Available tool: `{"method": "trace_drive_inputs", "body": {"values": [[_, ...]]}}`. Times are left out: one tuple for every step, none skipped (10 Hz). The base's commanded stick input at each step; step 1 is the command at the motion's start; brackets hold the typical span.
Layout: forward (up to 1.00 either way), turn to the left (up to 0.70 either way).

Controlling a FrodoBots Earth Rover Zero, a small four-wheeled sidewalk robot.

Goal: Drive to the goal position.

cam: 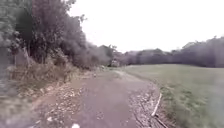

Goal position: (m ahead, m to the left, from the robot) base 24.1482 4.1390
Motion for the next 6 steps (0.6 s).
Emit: {"method": "trace_drive_inputs", "body": {"values": [[0.7, -0.14], [0.7, 0.0], [0.7, 0.0], [0.7, 0.0], [0.7, 0.0], [0.7, 0.0]]}}
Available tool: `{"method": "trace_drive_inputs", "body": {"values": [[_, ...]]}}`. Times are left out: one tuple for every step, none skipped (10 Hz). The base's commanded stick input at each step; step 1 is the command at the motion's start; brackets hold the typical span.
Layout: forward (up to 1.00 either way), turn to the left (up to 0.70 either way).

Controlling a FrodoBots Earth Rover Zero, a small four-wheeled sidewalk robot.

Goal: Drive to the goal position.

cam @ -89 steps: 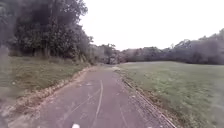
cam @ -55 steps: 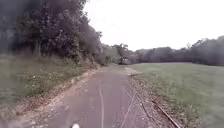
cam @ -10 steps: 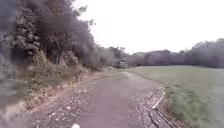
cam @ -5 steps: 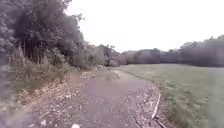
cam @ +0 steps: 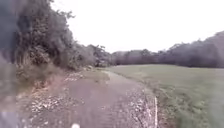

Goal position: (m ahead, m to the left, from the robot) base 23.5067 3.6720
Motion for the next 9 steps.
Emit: {"method": "trace_drive_inputs", "body": {"values": [[0.7, 0.0], [0.7, 0.0], [0.7, -0.06], [0.7, -0.22], [0.7, -0.35], [0.7, -0.35], [0.7, -0.35], [0.7, -0.35], [0.7, -0.35]]}}
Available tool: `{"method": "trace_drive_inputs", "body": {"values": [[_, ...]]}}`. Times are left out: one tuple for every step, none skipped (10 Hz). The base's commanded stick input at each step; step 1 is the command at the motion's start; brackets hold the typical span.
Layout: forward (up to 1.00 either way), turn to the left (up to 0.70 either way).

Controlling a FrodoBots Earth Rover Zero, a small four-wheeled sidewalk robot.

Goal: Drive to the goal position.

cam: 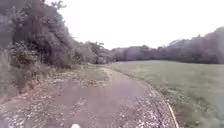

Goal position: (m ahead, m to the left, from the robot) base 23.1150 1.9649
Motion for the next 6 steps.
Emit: {"method": "trace_drive_inputs", "body": {"values": [[0.7, -0.35], [0.7, -0.35], [0.7, -0.35], [0.7, -0.35], [0.7, -0.33], [0.7, -0.17]]}}
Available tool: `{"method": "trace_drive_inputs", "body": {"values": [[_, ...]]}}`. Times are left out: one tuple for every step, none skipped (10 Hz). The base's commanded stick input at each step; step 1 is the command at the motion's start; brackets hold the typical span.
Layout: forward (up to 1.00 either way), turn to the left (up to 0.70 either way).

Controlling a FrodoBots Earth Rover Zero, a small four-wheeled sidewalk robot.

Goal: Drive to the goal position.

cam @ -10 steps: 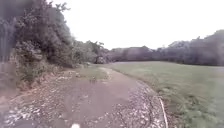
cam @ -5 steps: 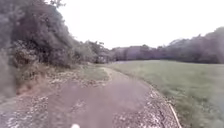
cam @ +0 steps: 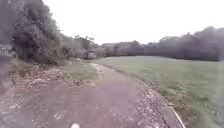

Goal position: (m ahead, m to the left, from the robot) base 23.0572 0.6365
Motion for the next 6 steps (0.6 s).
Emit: {"method": "trace_drive_inputs", "body": {"values": [[0.7, -0.01], [0.7, 0.0], [0.7, 0.0], [0.7, 0.0], [0.7, 0.0], [0.7, 0.0]]}}
